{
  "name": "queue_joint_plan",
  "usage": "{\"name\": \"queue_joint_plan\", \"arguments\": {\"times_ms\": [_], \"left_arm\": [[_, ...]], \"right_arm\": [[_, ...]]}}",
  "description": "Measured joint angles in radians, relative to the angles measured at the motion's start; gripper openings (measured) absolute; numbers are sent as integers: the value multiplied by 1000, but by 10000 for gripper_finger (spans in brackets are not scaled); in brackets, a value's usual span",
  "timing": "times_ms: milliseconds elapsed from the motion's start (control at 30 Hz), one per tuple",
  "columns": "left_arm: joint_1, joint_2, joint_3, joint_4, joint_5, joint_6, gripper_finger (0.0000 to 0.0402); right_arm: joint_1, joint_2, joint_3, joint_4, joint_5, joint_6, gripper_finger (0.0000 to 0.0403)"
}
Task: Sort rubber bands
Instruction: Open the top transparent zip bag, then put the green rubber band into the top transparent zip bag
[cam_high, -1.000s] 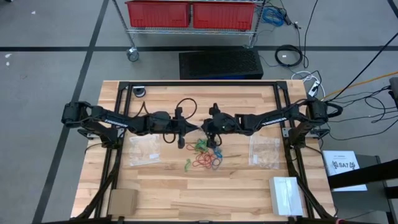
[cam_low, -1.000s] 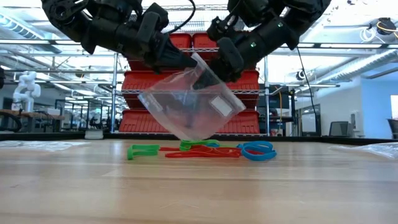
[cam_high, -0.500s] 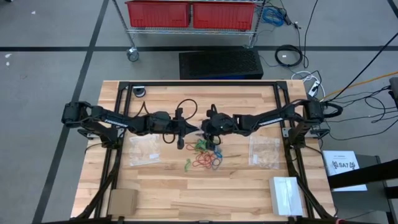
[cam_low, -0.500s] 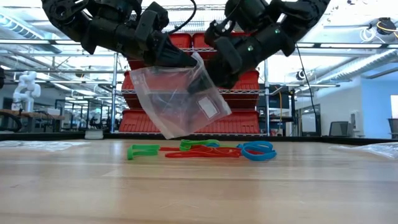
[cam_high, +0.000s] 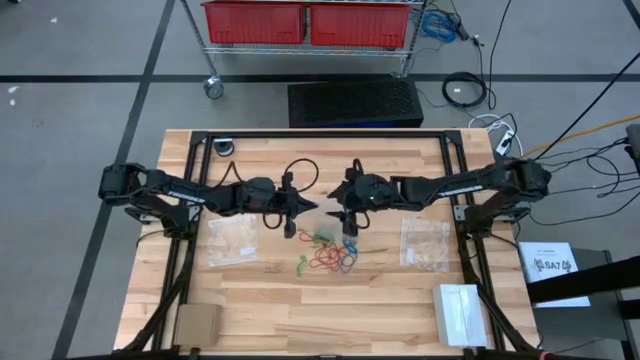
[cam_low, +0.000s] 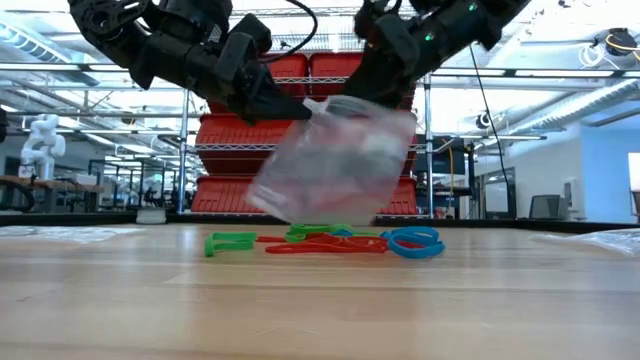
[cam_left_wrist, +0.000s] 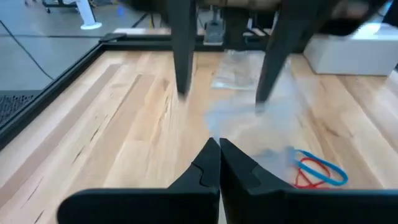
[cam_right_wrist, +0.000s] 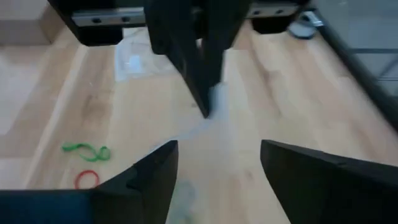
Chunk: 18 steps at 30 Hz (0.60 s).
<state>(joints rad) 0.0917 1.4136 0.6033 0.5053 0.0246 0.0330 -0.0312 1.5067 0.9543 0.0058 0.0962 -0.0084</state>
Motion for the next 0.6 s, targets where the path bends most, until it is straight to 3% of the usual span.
{"name": "queue_joint_plan", "arguments": {"times_ms": [133,300,600], "left_arm": [[13,0,0,-5,-3,2,0],[31,-25,0,-32,-45,9,0],[60,-188,0,-108,-68,36,0]], "right_arm": [[32,-72,0,-61,84,-10,228],[67,-107,0,-144,89,13,229],[81,35,-4,-271,88,113,228]]}}
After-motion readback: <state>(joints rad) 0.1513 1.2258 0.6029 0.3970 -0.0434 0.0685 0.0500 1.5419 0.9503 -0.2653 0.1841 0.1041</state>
